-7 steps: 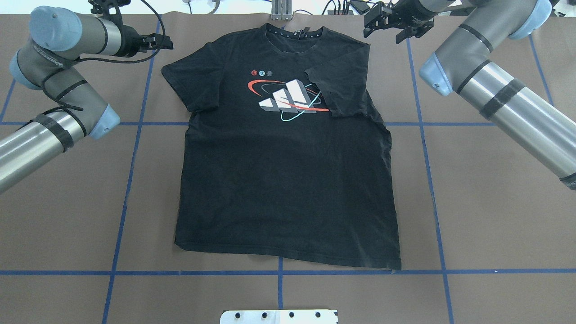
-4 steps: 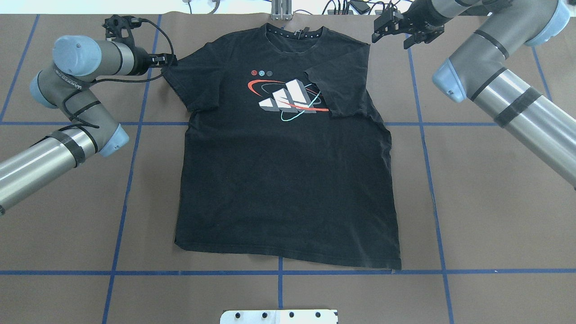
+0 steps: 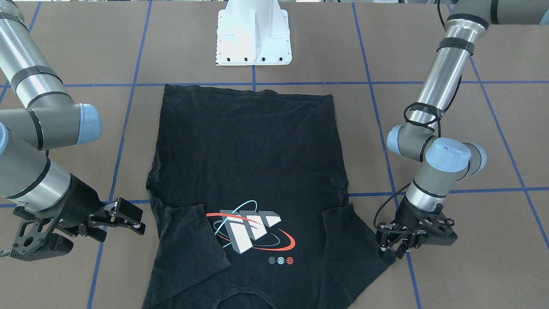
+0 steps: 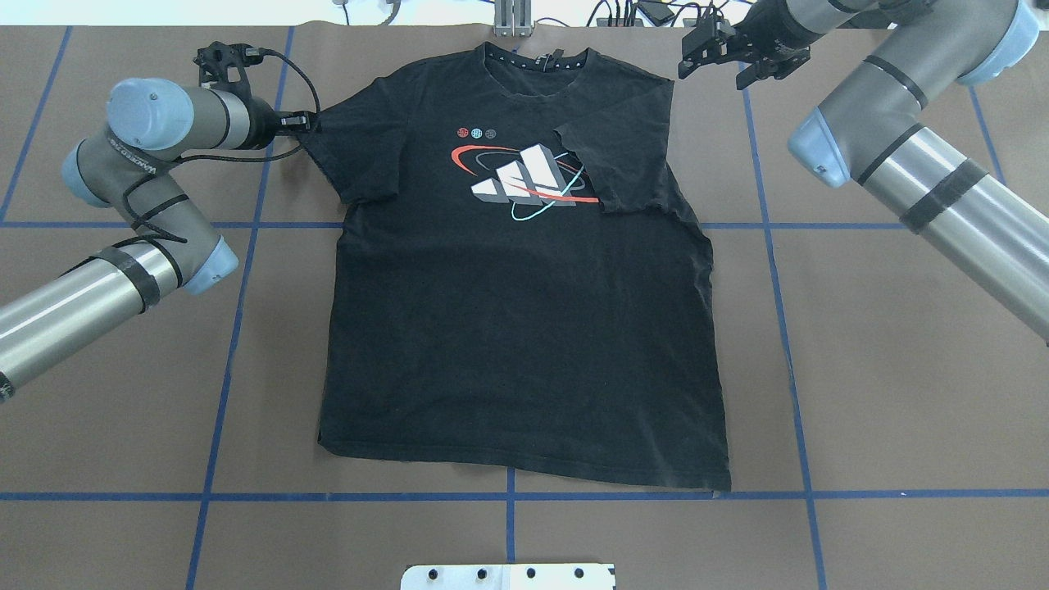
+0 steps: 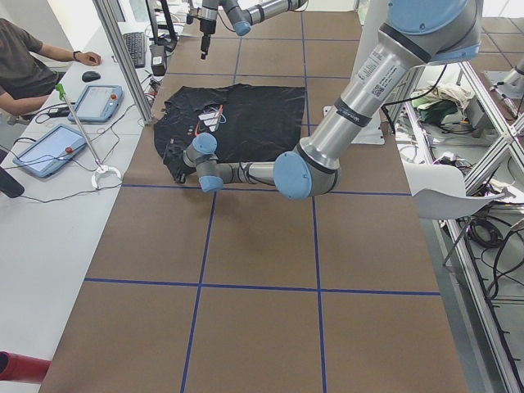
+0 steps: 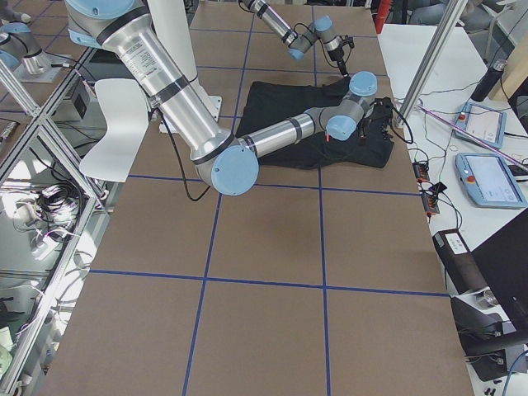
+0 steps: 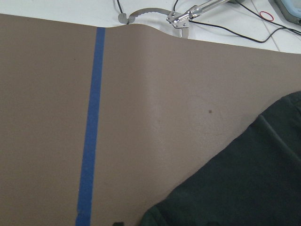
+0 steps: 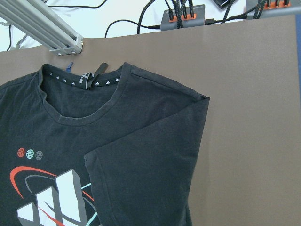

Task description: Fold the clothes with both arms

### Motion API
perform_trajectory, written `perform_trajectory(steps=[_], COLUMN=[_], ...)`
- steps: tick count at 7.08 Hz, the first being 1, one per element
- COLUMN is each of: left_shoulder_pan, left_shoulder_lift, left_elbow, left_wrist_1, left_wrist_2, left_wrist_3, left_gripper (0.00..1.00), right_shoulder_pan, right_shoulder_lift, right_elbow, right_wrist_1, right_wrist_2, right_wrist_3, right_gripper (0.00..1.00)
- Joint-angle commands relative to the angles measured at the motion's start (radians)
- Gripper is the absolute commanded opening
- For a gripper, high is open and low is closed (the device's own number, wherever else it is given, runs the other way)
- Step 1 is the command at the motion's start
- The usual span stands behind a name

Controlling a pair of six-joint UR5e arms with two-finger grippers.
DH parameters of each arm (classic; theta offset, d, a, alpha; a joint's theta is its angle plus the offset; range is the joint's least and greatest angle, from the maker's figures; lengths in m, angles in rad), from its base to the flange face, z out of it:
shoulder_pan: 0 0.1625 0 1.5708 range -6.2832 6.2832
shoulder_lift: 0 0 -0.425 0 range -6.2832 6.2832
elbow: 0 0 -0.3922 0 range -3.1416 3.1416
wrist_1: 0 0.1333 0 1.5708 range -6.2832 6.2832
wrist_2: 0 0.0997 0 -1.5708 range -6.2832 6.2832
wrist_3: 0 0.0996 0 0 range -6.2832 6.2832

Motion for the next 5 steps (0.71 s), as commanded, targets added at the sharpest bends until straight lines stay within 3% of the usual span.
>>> perform_trajectory(steps=[1,3,4,5], left_shoulder_pan=[0.000,0.000,-0.001,-0.003], left_shoulder_lift=[-0.005,-0.006,-0.006,-0.011], left_elbow=[0.005,0.007,0.007,0.007], left_wrist_1=[0.000,0.000,0.000,0.002], left_wrist_2=[0.001,0.002,0.002,0.001], left_wrist_3=[0.000,-0.002,-0.005,-0.006], left_gripper=[0.53,0.36,0.07,0.00], right_shoulder_pan=[0.000,-0.002,-0.003,-0.003], right_shoulder_lift=[0.000,0.000,-0.001,-0.001], right_elbow=[-0.005,-0.009,-0.011,-0.014], right_wrist_1=[0.000,0.000,0.001,0.003], right_wrist_2=[-0.001,-0.001,-0.001,-0.003], right_wrist_3=[-0.002,-0.002,-0.002,-0.002], right_gripper=[1.00,1.00,1.00,1.00])
